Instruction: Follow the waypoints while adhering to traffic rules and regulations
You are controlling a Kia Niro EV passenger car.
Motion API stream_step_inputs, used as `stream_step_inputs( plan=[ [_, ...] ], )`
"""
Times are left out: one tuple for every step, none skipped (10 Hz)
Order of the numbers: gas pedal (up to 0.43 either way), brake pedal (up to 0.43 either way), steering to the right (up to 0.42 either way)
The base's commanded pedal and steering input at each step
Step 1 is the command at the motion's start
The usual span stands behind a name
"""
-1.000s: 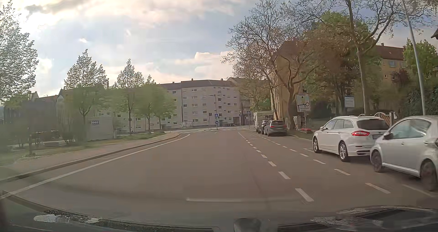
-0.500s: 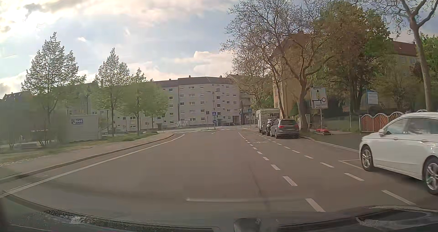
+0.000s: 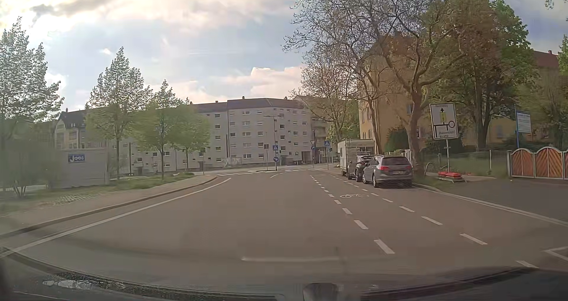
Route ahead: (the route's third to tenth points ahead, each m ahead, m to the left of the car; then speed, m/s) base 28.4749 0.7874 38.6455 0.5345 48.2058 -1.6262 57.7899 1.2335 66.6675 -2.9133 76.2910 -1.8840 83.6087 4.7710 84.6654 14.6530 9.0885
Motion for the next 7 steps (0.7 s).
stream_step_inputs(
  plan=[
    [0.000,0.000,0.000],
    [0.000,0.000,0.000],
    [0.000,0.000,0.000],
    [0.000,0.000,0.000],
    [0.000,0.000,0.000],
    [0.000,0.000,0.000],
    [0.000,0.000,0.000]
  ],
)
